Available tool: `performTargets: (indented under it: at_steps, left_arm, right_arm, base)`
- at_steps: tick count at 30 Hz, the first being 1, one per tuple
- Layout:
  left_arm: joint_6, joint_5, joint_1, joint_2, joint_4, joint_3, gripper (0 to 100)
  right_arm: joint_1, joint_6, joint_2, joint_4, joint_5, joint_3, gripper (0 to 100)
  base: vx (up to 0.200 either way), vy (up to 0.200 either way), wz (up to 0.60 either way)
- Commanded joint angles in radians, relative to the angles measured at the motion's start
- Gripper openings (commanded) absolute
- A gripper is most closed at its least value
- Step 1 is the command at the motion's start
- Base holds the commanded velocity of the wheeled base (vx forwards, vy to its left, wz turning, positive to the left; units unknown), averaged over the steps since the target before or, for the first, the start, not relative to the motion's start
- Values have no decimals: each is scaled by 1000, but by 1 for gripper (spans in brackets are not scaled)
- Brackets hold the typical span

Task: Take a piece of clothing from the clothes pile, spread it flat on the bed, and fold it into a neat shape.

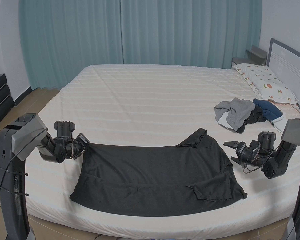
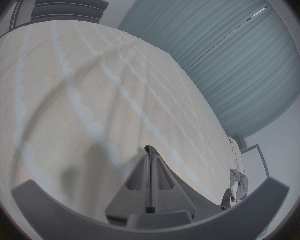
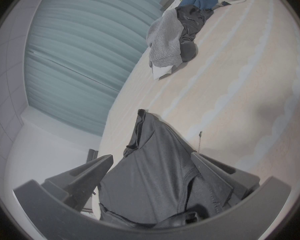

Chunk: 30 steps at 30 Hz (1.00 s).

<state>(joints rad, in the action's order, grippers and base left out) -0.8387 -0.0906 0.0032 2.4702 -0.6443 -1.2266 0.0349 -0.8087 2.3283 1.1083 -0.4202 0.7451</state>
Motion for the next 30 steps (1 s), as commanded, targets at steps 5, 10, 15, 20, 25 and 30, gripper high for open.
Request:
performTargets:
  at_steps: [5,10,15,20,25,30]
  left_arm:
    - [4,0,-2,1,0,15,0]
    - [6,0,-3,1,2,16,0]
    - [10,0,-5,3,3,16,0]
    - [18,0,-5,4,5,16,0]
    - [20,0,-5,4,5,16,0]
    - [20,0,-5,4,6,16,0]
  right_arm:
    - [-58,209,49,-262,92,293,100]
    - [-72,246,134,-412,103,465,100]
    - [-79,252,217,-530,118,631,100]
    - [-89,250,260,-605,124,737,100]
    - [-95,250,283,-614,126,778,100]
    - [-96,249,296,-645,156,829,100]
  base:
    - [0,0,0]
    - [0,0,0]
    - [0,0,0]
    - [0,0,0]
    - [0,0,0]
    - [0,0,0]
